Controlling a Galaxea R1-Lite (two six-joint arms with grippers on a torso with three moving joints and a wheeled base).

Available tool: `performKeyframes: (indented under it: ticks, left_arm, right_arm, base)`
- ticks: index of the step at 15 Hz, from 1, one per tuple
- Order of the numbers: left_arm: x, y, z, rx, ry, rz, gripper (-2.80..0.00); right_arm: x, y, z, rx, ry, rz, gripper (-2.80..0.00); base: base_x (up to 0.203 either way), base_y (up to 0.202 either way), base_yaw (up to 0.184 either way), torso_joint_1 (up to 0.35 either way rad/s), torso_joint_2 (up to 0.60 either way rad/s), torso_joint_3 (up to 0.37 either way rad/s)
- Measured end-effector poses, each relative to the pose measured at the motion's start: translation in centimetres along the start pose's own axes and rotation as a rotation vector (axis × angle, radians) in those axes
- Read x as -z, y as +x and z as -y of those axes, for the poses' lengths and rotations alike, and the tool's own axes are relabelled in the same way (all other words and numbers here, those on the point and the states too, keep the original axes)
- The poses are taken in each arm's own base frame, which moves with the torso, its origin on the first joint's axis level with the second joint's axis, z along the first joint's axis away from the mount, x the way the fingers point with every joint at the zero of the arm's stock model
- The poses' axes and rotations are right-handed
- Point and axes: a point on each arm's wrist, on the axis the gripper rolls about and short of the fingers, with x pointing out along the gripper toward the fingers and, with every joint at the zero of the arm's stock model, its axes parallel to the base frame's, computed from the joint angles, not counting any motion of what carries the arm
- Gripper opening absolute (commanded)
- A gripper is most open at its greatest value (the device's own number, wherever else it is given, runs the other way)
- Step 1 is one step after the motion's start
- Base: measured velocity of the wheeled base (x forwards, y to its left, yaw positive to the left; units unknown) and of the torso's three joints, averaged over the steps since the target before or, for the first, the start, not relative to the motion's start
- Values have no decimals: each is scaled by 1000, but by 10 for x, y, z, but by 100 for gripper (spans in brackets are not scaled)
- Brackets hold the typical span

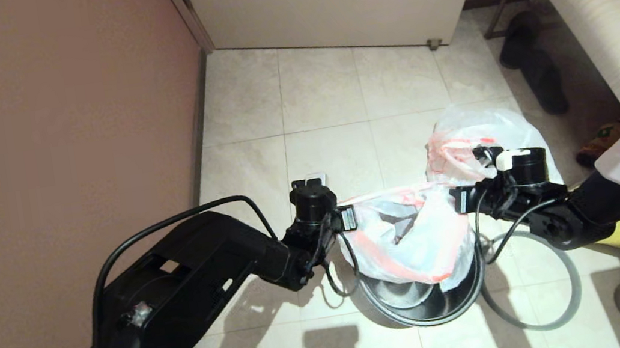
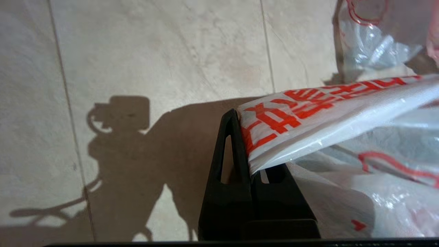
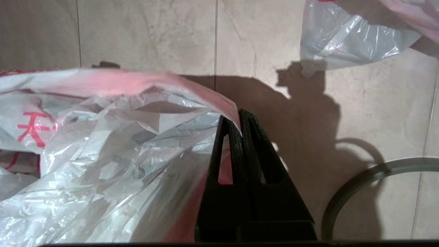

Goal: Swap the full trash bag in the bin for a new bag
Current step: Put the new garbage bag on the trash can

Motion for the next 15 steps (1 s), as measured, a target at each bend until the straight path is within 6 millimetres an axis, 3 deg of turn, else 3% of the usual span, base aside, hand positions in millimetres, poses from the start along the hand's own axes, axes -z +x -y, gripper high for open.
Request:
performKeyframes:
  ticks: [7, 15]
  left_arm:
    - [11, -28, -1, 172, 24, -224, -280]
    - [27, -36, -4, 242, 20, -414, -280]
  right_arm:
    - [14, -4, 0, -5, -39, -165, -280]
    - [29, -8, 0, -64, -96, -300, -280]
  base:
    - [0, 0, 0, 0, 0, 0]
    - [0, 0, 0, 0, 0, 0]
